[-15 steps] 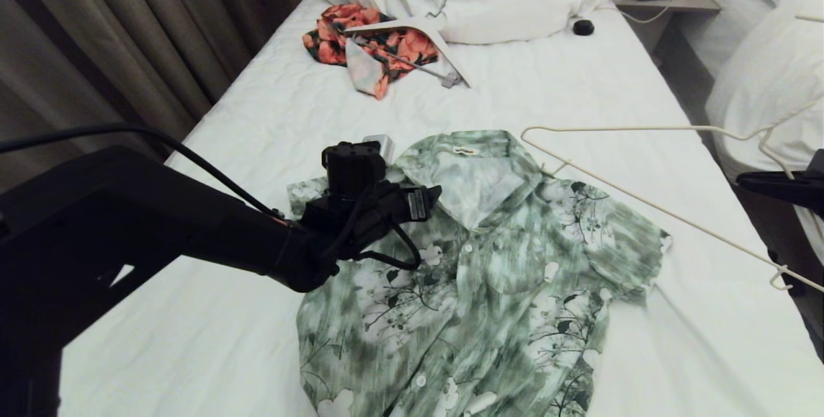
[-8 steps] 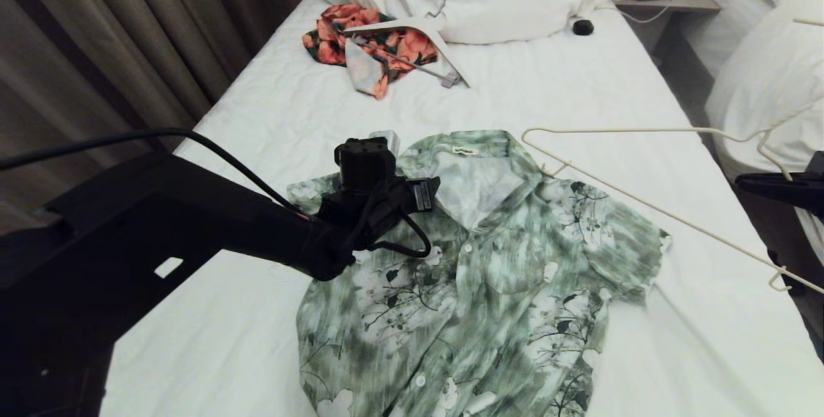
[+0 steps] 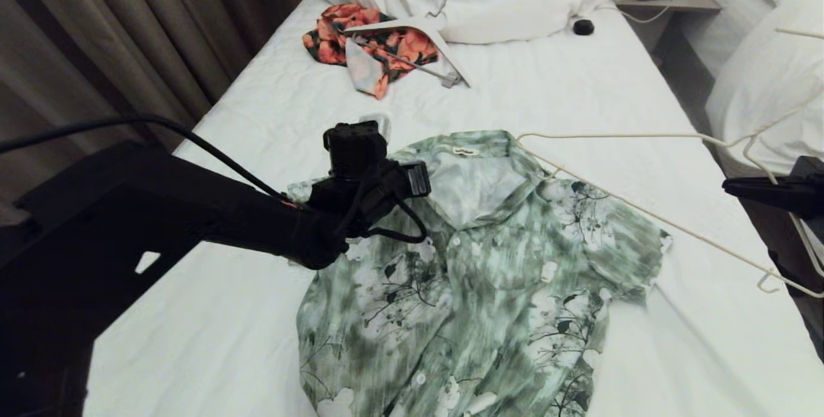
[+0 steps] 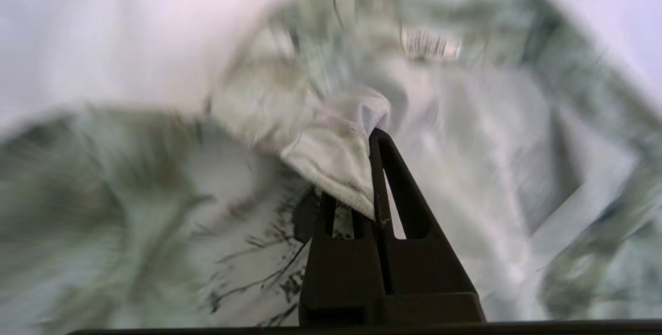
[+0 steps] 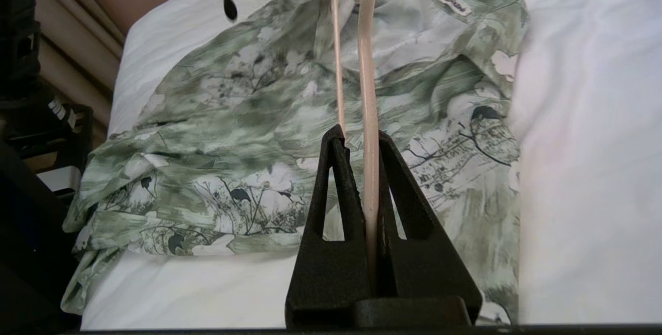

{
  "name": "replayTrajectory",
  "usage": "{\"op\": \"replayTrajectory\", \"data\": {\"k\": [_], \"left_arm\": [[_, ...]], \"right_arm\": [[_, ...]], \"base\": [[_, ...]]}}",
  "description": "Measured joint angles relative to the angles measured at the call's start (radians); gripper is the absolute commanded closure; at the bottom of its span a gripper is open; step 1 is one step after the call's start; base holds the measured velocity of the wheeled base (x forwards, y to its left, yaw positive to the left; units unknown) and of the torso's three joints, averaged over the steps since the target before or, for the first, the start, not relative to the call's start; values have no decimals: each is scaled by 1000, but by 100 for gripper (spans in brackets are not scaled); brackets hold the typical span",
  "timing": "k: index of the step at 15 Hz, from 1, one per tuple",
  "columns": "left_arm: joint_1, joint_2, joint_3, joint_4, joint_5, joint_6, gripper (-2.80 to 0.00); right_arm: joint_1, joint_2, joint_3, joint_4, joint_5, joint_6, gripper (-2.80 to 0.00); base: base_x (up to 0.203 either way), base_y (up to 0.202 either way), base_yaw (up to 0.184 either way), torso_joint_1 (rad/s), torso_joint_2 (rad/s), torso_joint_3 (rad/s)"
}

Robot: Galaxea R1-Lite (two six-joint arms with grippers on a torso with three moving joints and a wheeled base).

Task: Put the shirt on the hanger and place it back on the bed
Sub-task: Lift the shirt and hanger, then hook one side of the shirt onto the hanger

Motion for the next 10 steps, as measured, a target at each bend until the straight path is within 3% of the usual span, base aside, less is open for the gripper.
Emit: {"op": "replayTrajectory", "data": {"k": [4,10], "left_arm": [[-58,-118,70,6,32,-1,0],[-255,-278,106,104,111,4,0]], "right_arm": [[42,17,1,3,-5,1,0],[133,24,14,10,-55,1,0]], "base": [[0,0,0,0,0,0],[0,0,0,0,0,0]]}}
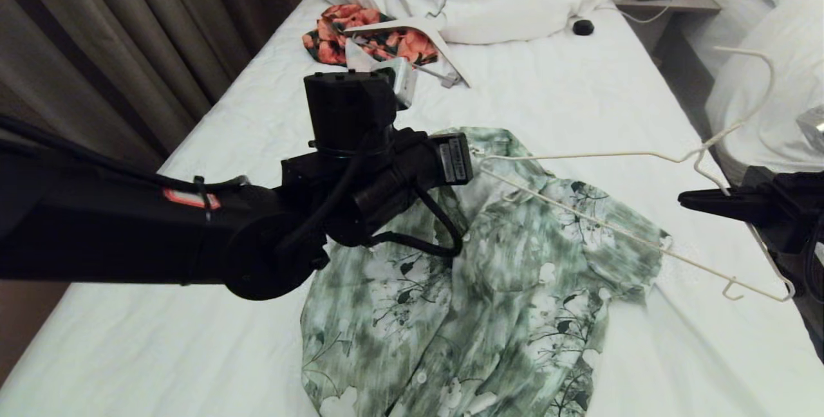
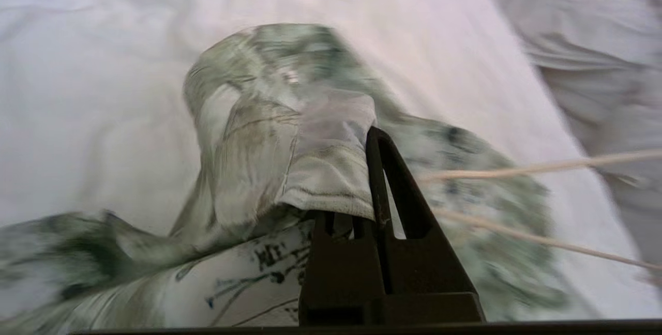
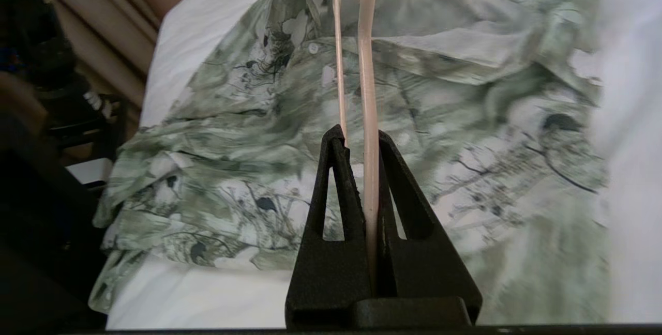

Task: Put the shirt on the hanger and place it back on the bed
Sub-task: Hook one side of the shirt onto the hanger

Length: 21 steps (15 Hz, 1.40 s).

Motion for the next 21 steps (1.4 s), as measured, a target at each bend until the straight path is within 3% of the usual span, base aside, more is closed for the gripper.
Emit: {"op": "replayTrajectory", "data": {"k": [5,11,13,16,21], "left_arm": [[-159,-36,-31,8,87,77,0],[-282,8,-45,9,100,157,0],[-297,36,-45,9,100,202,0],[-258,58,-102,26,96,237,0],[-367,66,-193,124,100,239,0]], "right_arm": [[43,2,20,-2,0,-1,0],[48,-39,67,-7,8,-6,0],[42,-71,105,-7,10,-12,0],[24,-113,146,-8,29,-16,0],[55,-123,151,-9,34,-17,0]], "base": [[0,0,0,0,0,0],[0,0,0,0,0,0],[0,0,0,0,0,0],[0,0,0,0,0,0],[0,0,0,0,0,0]]}}
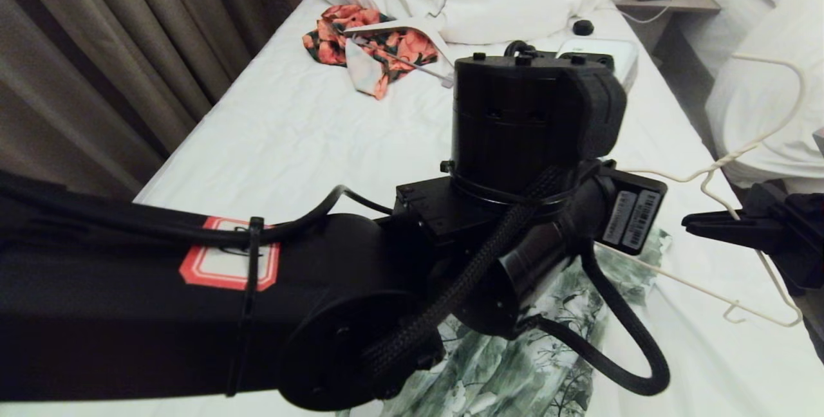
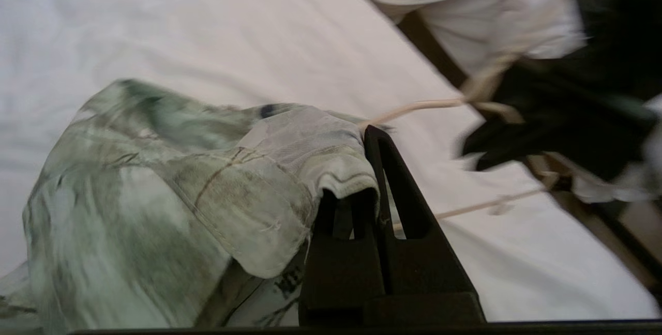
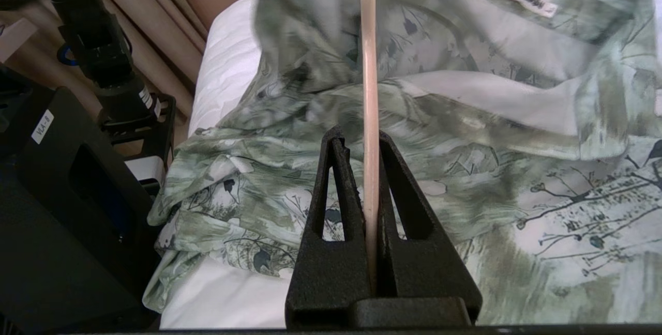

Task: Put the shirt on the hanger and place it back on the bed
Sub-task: Hook one side of the shirt onto the hanger

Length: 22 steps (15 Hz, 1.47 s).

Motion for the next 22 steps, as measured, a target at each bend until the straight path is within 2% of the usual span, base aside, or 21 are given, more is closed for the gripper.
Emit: {"op": "replayTrajectory", "data": {"k": [3,6,10,14,18,22], "left_arm": [[-92,-9,-5,2,9,30,0],[-130,-1,2,2,22,45,0],[-60,0,27,-1,19,61,0],[11,-98,90,31,21,137,0],[25,-216,151,139,29,150,0],[26,-302,232,166,67,170,0]], "right_arm": [[8,15,-10,-15,2,-1,0],[58,33,-13,-63,6,6,0],[106,36,-9,-69,2,6,0],[54,44,-2,-69,-2,0,0],[31,36,16,-69,-2,-2,0],[22,12,30,-69,-3,-2,0]], "base": [[0,0,0,0,0,0],[0,0,0,0,0,0],[0,0,0,0,0,0],[0,0,0,0,0,0],[0,0,0,0,0,0],[0,0,0,0,0,0]]}}
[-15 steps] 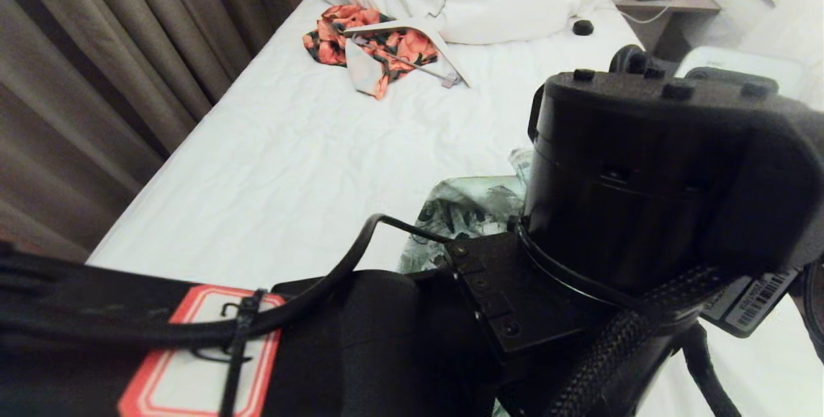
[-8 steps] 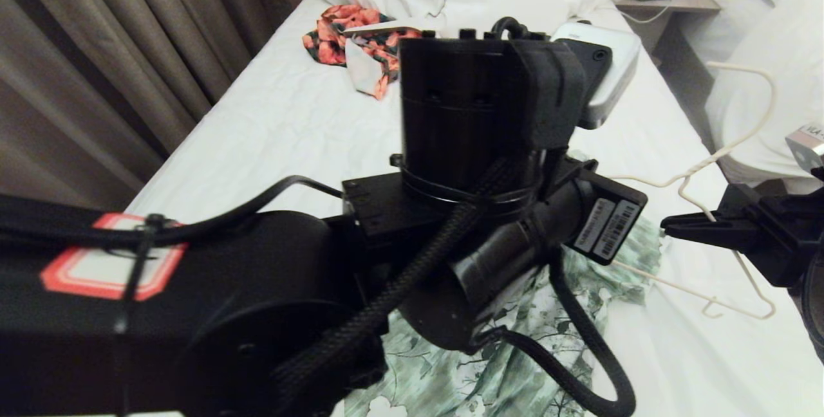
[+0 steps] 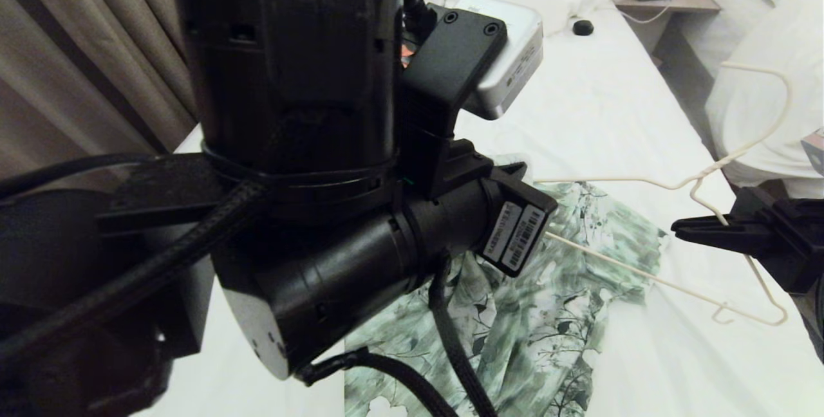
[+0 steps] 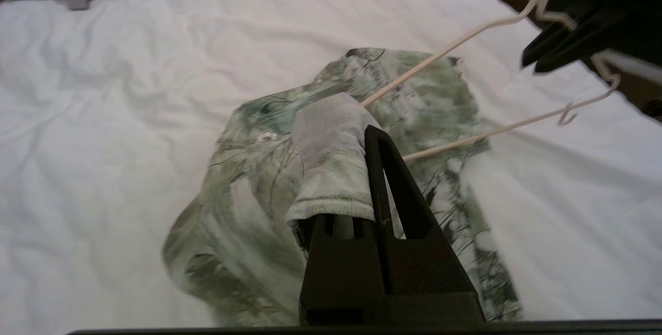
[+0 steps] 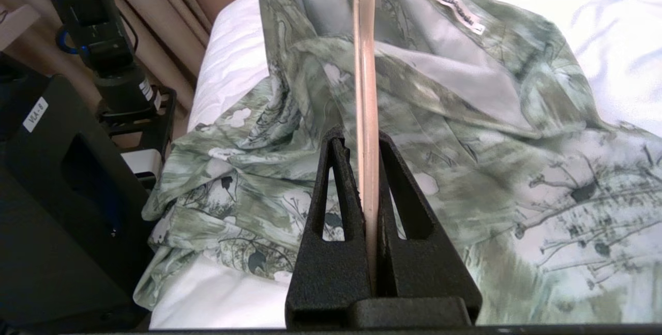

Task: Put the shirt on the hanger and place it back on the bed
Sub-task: Hook one side of the shirt onto the hanger

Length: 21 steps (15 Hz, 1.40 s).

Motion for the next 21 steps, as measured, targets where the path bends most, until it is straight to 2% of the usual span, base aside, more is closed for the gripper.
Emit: {"op": "replayTrajectory", "data": {"k": [2,8,13,17,21], "left_arm": [[9,-34,42,14,7,10,0],[123,-70,127,19,-1,10,0],[214,-68,122,16,-57,53,0],[210,-40,68,20,-57,56,0],[136,-22,28,21,-52,80,0]], "right_arm": [[-15,-9,5,0,1,0,0],[-20,-40,20,2,4,1,0],[-5,-44,48,0,3,0,0],[10,-43,52,-2,2,1,0],[22,-43,40,-2,5,2,0]], "base": [[0,0,0,0,0,0],[0,0,0,0,0,0],[0,0,0,0,0,0],[0,0,0,0,0,0],[0,0,0,0,0,0]]}}
